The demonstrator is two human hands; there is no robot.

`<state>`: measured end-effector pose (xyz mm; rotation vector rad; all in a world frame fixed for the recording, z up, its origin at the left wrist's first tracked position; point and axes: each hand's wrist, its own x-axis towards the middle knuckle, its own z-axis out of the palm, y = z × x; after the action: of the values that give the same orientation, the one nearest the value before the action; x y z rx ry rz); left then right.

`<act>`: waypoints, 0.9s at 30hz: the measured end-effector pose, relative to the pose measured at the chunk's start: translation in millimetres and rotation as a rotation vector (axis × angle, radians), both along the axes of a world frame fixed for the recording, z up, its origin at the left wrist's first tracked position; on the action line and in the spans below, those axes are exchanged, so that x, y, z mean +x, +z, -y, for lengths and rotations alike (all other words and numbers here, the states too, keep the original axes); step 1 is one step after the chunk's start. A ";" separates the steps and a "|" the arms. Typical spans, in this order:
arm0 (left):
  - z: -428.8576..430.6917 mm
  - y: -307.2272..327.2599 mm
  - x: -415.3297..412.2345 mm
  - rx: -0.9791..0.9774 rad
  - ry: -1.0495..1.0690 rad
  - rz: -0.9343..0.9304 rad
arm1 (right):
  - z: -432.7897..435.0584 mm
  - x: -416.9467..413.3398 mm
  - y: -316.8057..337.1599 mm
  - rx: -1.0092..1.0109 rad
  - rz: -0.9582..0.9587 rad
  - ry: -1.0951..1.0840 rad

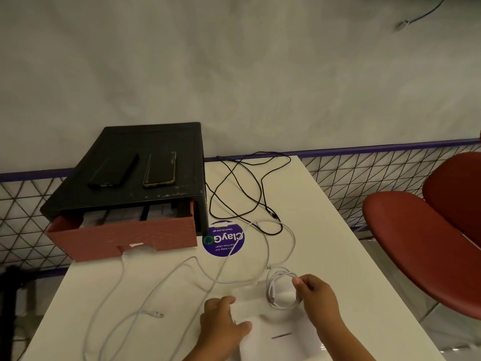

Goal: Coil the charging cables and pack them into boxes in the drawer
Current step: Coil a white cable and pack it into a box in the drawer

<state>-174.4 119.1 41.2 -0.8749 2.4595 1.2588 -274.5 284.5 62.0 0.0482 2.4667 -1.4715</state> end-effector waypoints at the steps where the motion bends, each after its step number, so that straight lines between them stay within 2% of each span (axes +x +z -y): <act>1: 1.6 -1.9 1.2 0.038 -0.012 0.041 | -1.2 0.4 -2.6 -0.003 0.014 -0.004; 3: 4.3 -7.4 1.6 0.103 -0.011 0.074 | -2.0 1.3 -6.3 -0.017 0.039 -0.002; 9: 14.7 -29.3 -5.3 0.151 -0.002 -0.020 | -1.6 0.8 -11.8 -0.070 0.093 -0.006; 17: 23.2 -27.3 -6.5 0.528 0.156 -0.048 | -3.0 1.9 -25.2 -0.157 0.136 -0.065; 20: 28.3 -27.1 -6.0 0.488 0.151 -0.092 | -3.9 2.4 -26.5 -0.215 0.141 -0.079; 27: 37.4 -4.8 -10.6 0.624 0.049 -0.150 | -5.6 -2.0 -13.4 -0.232 0.135 -0.095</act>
<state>-185.0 81.7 36.4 -0.6835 1.9380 2.0058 -276.5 290.2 48.7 0.2141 2.2009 -1.7243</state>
